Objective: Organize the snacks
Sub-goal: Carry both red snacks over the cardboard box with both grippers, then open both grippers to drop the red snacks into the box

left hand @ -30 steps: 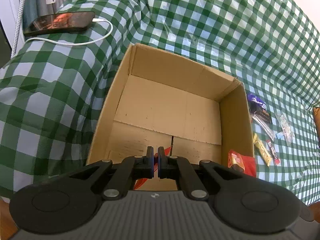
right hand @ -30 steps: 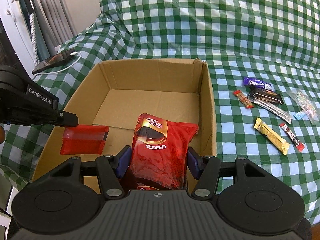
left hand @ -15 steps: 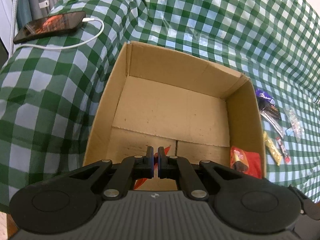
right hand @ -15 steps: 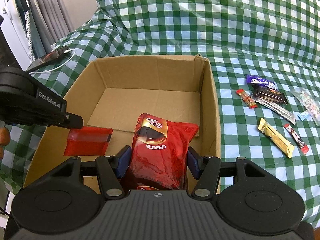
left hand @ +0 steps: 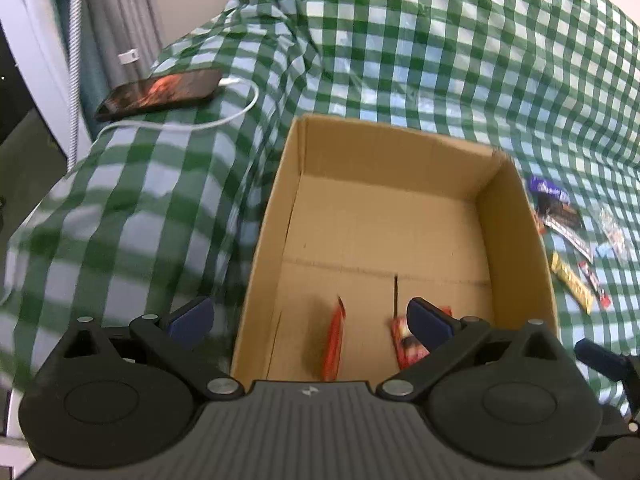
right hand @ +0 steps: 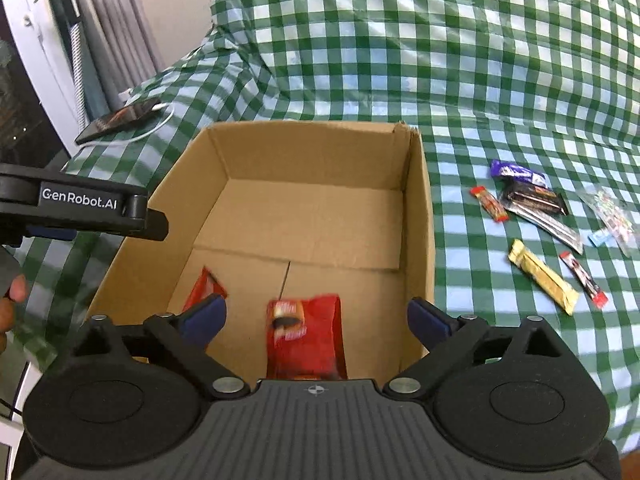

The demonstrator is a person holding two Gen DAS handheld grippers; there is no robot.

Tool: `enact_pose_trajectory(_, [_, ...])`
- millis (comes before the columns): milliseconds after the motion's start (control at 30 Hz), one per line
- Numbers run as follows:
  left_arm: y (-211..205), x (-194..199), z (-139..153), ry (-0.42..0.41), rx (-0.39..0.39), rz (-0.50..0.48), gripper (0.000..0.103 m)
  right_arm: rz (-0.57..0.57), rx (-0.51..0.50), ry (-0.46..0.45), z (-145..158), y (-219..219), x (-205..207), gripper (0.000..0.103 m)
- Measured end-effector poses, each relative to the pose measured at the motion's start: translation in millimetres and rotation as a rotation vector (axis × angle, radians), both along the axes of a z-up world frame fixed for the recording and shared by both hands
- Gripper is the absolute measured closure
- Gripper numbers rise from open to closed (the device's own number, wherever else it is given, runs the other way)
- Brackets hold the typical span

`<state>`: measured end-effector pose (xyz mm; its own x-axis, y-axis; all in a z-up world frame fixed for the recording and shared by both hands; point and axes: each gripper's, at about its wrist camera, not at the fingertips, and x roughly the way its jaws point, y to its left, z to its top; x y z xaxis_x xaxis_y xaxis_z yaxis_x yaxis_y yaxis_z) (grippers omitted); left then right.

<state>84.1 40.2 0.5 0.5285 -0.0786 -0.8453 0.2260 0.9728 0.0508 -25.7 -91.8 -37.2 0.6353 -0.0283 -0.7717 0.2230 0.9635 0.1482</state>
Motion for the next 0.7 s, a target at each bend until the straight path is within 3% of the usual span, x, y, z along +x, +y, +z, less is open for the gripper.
enact_pose_trajectory(300, [19, -69, 3, -0.035, 0.062, -0.014, 0.0, -0.009, -0.049, -0.022, 14, 22, -56, 0.001])
enact_pose_trajectory(700, [29, -122, 23, -0.113, 0.041, -0.011, 0.0, -0.001, -0.11, -0.121, 39, 36, -108, 0.0])
